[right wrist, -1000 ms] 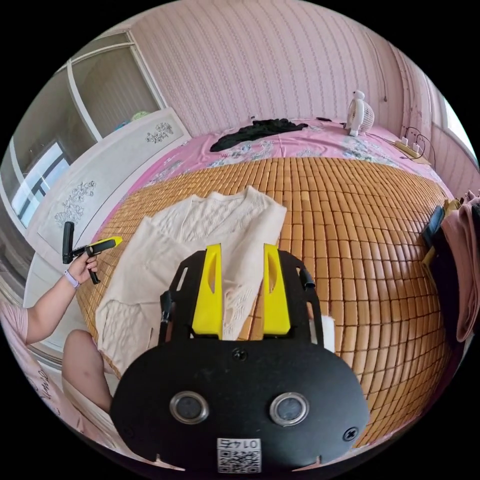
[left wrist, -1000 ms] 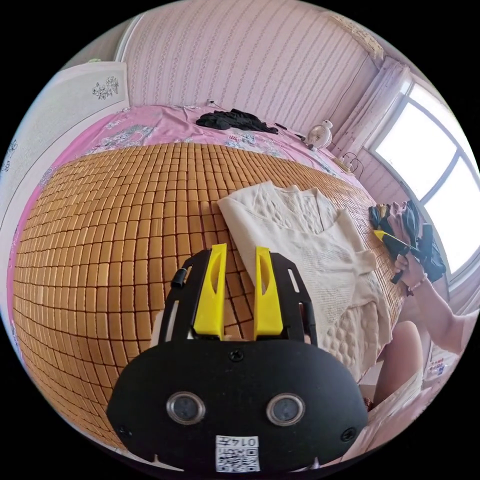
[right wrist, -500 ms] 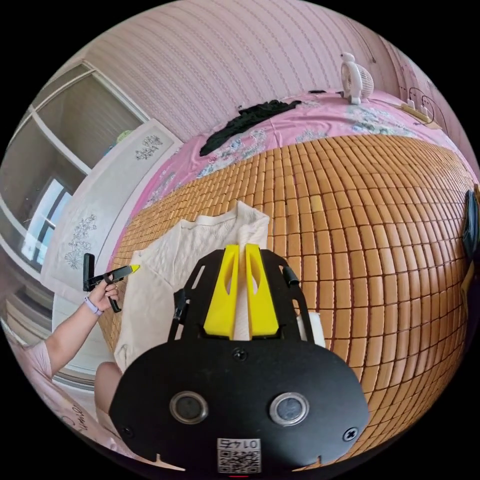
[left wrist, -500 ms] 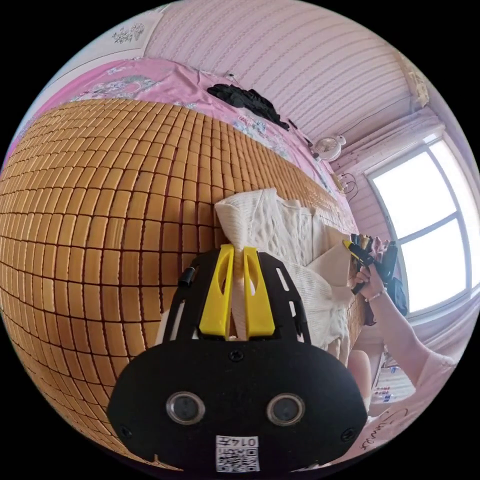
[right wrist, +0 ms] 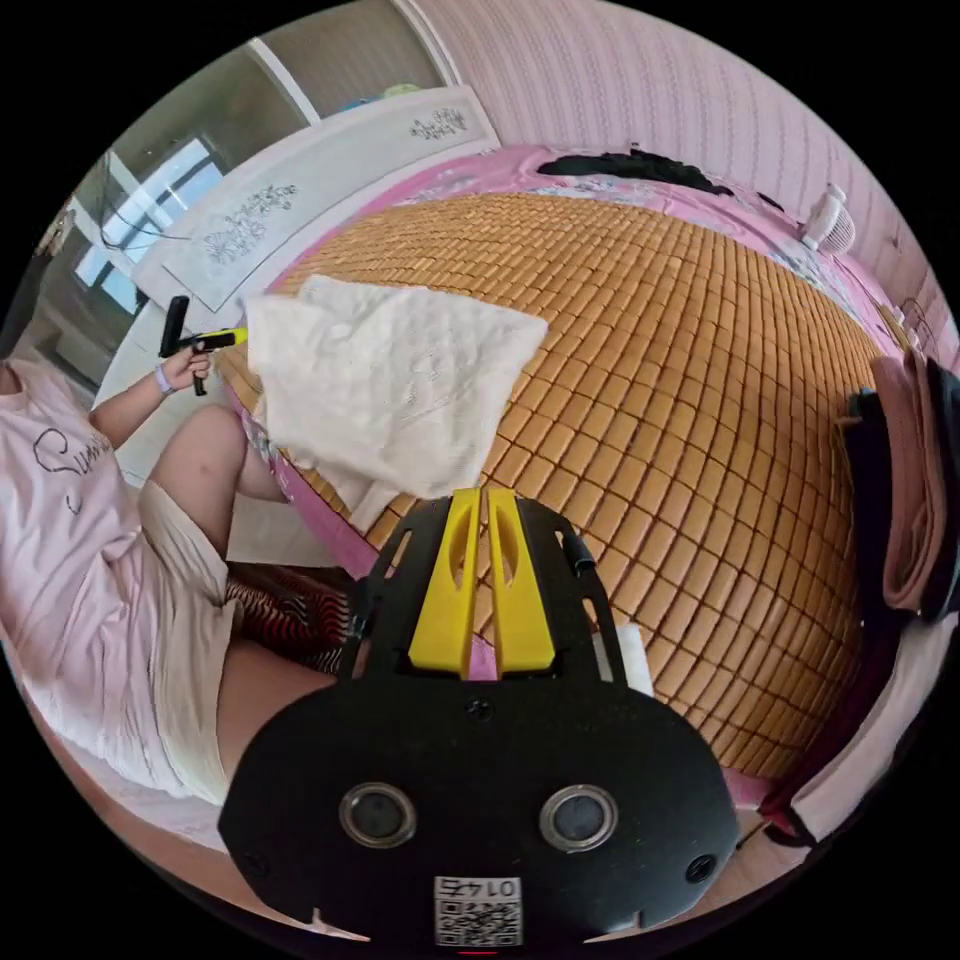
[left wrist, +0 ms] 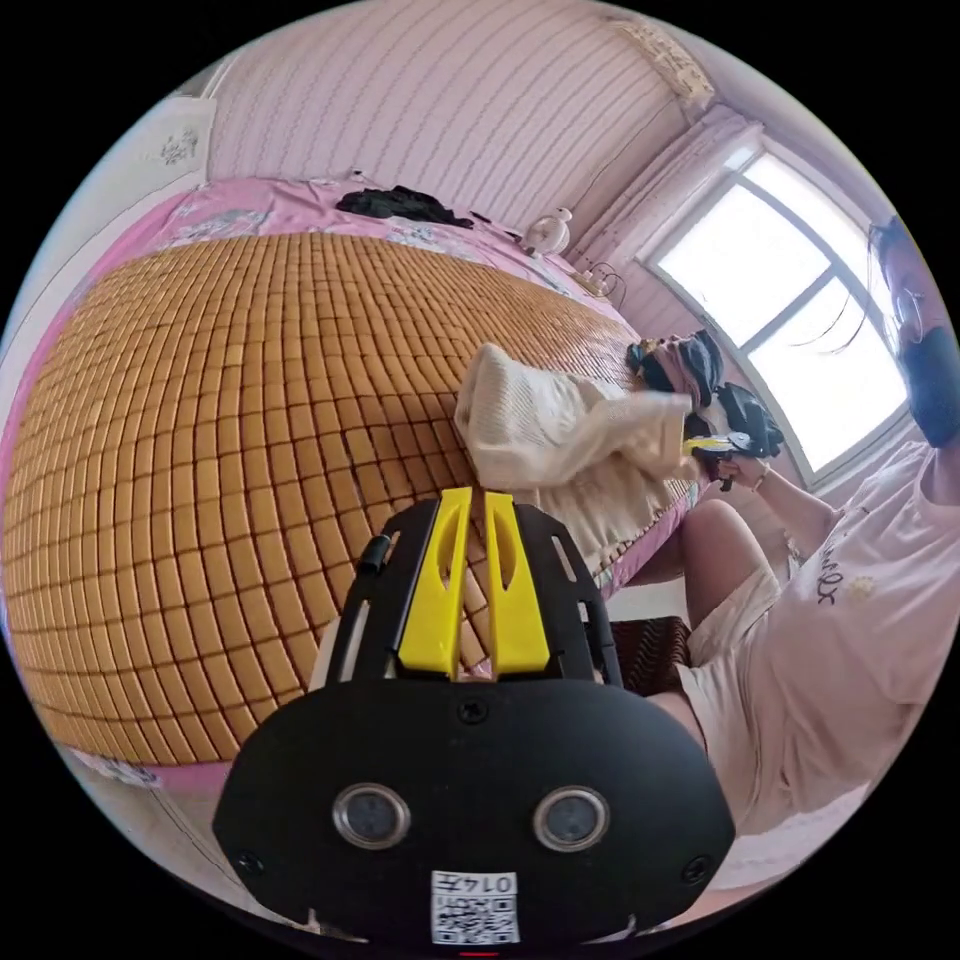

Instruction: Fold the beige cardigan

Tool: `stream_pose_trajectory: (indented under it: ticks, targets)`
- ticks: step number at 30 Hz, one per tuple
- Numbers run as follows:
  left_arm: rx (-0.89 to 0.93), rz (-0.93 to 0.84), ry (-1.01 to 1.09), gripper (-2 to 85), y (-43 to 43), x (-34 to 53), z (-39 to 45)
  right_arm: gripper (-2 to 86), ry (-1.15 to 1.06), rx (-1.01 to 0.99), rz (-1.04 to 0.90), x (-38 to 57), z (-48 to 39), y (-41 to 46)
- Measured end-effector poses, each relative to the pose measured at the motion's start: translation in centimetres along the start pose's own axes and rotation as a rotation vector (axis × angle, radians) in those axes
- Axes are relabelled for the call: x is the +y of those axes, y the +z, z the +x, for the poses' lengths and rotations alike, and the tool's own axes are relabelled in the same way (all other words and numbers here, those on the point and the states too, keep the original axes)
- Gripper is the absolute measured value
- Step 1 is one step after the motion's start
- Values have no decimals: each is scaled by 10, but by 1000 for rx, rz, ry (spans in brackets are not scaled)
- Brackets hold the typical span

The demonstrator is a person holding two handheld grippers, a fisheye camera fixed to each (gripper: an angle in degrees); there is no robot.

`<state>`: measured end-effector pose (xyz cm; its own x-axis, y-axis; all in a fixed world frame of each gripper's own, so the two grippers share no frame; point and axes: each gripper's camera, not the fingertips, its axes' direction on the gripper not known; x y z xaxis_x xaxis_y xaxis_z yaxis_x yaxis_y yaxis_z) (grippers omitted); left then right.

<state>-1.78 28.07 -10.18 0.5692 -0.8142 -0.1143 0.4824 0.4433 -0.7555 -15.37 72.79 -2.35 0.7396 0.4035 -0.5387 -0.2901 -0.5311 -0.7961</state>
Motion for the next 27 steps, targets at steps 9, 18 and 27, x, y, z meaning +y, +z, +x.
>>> stream_pose_trajectory:
  ticks: [9,18,27]
  targets:
    - [-41,35,-16,36,25,9,77,-2,-254,-71,2,-91,-149,47]
    - [-366,-174,136,-8,113,-12,128,-4,-338,203,-291,-97,-185,110]
    - [-267,-157,44,-7,84,0,146,-3,-355,-6,-206,-121,-196,70]
